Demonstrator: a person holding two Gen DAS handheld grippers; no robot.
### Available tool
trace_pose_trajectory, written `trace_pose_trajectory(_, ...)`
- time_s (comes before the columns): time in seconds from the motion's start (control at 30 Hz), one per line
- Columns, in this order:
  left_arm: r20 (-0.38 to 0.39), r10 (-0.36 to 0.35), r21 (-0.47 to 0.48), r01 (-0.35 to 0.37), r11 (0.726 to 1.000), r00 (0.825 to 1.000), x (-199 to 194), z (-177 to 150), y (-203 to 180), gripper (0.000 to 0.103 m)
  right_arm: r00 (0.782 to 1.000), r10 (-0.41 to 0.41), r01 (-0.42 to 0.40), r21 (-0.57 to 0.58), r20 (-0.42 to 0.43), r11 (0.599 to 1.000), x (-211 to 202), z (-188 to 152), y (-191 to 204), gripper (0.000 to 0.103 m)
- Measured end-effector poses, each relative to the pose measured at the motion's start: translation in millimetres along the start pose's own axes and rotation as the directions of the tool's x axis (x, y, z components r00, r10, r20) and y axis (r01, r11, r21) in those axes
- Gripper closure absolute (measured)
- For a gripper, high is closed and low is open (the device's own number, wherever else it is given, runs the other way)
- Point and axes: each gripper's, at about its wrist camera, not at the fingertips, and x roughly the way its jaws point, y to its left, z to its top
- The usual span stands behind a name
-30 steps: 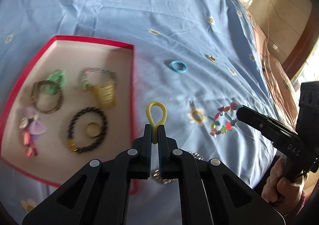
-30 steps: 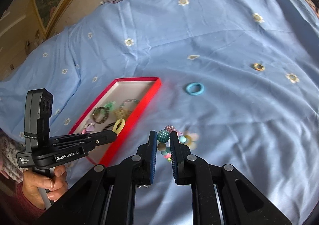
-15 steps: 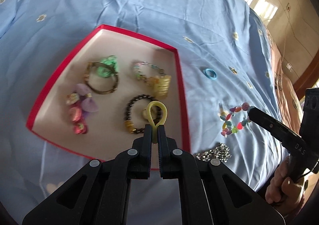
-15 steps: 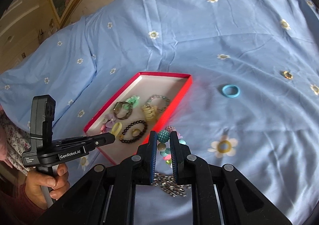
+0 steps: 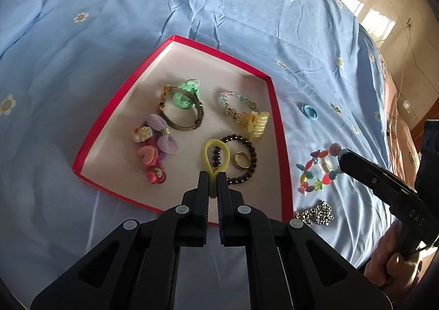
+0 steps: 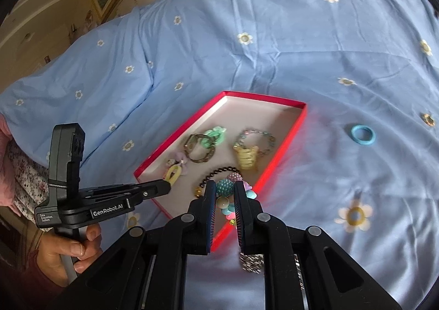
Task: Organize jewelry
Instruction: 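Carry the yellow hair tie and beaded bracelet into the box lid and release both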
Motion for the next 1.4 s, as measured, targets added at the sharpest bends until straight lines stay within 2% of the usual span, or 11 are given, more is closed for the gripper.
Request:
trace_pose_trajectory(0.43, -0.017, 0.028, -0.023, -0.028, 0.999, 0.999, 8, 3, 16, 0.099, 0.997, 0.069, -0.072, -0.059, -0.042, 0.996, 46, 13, 31, 0.090)
trace_pose_trajectory(0.93, -0.050, 0.061, -0.005, -0.061, 0.998, 0.997, 23, 1, 18, 0.098, 0.989, -0.006, 0.001, -0.034, -0.149, 0.999, 88, -2, 3, 0.090)
trace_pose_trajectory(1.23, -0.057, 0.079, 0.016, -0.078, 0.997, 0.995, 26, 1, 15, 0.094, 0.985, -0.024, 0.017, -0.045, -0.172, 0.999, 93, -4, 1, 0.088)
trace_pose_trajectory(1.4, -0.059, 0.079, 0.028, -0.077, 0.997, 0.995, 25, 0, 12, 0.087, 0.985, -0.026, 0.020, -0.040, -0.169, 0.999, 92, -3, 0, 0.086)
